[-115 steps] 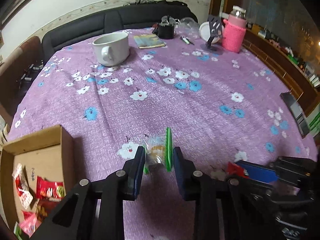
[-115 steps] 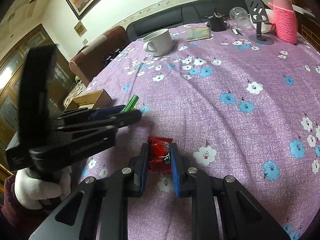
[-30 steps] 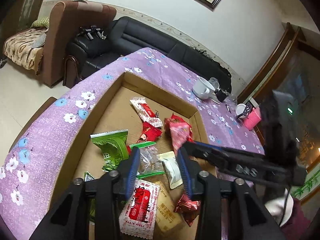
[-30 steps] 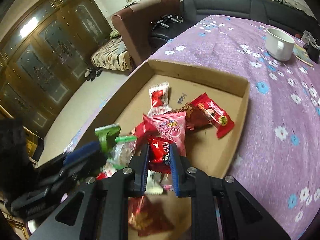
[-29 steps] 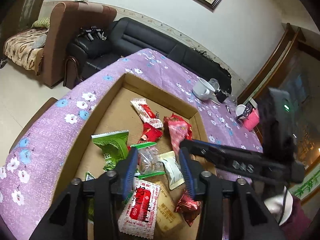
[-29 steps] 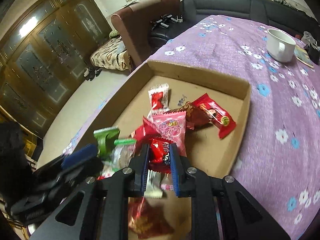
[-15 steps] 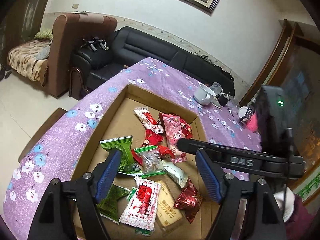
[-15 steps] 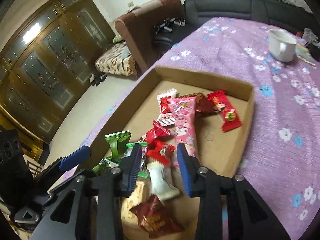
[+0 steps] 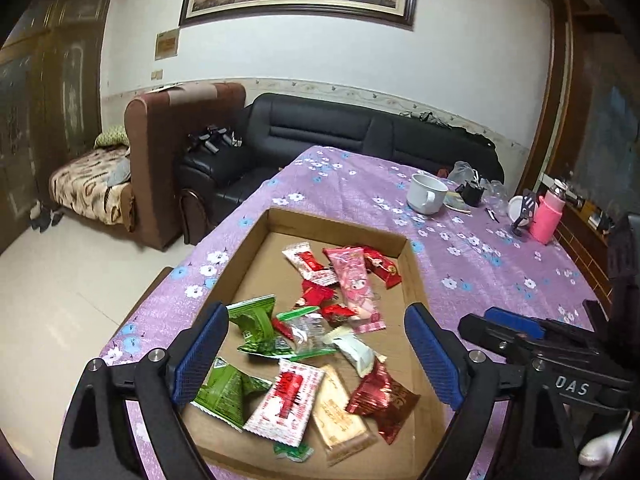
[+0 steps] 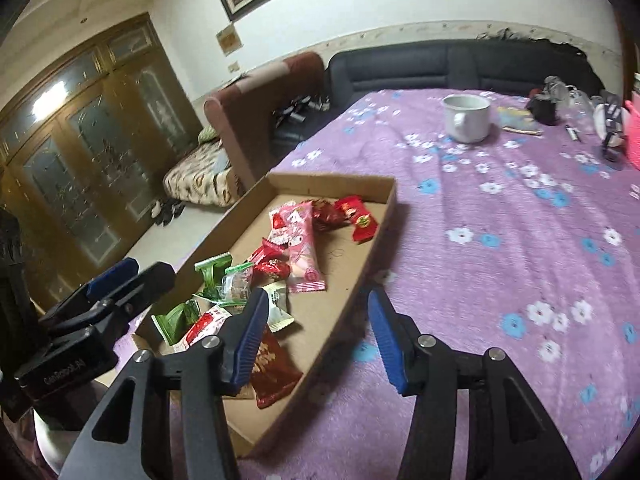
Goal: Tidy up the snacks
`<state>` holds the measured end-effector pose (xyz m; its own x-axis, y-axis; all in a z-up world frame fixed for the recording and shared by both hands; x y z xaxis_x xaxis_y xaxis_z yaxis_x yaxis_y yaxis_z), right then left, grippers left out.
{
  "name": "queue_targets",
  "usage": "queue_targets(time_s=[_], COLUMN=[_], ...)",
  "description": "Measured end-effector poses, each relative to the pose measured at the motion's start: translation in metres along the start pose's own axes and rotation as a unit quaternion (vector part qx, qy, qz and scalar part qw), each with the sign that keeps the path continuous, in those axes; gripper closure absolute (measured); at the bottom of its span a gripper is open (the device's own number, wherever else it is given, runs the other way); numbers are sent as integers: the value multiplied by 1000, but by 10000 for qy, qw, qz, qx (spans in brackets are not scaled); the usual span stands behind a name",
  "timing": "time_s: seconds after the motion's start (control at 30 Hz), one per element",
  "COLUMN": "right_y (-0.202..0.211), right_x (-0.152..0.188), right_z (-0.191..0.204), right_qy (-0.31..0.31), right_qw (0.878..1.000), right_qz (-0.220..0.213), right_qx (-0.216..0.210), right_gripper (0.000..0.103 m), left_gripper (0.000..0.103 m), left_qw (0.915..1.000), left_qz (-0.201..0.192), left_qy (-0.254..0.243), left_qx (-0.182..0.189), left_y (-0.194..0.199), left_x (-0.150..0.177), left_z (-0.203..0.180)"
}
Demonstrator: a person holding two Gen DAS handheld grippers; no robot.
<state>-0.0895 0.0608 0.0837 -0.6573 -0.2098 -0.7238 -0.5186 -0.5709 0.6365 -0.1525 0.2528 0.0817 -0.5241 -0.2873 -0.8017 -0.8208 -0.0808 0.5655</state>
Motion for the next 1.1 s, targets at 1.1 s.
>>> queue_targets(time_s=[1.1], right_y=[423], right_x=[-25], right_z=[51], right_qy=[1480], right_qw=[9171], right_qz=[-3296], right_qx=[1687], right_gripper=[16], left_gripper=[0], left_qw=[9514], left_qz=[-2912], left_qy=[-724], left_qx=[-685], left_y=[263], left_x=[-17], left_z=[-94])
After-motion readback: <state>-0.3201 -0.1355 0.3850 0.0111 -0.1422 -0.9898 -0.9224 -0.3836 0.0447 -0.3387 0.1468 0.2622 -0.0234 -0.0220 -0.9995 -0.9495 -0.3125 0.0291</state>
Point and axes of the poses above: each gripper's, at about its wrist camera, not at the fingertips, and y roughly against the way its jaws point, z to its left, x to its underside, the point moved 2 cm from there along -y, roughly the way its jaws point, and after that the axes turned 4 degrees about y, right-handed, at the moved point
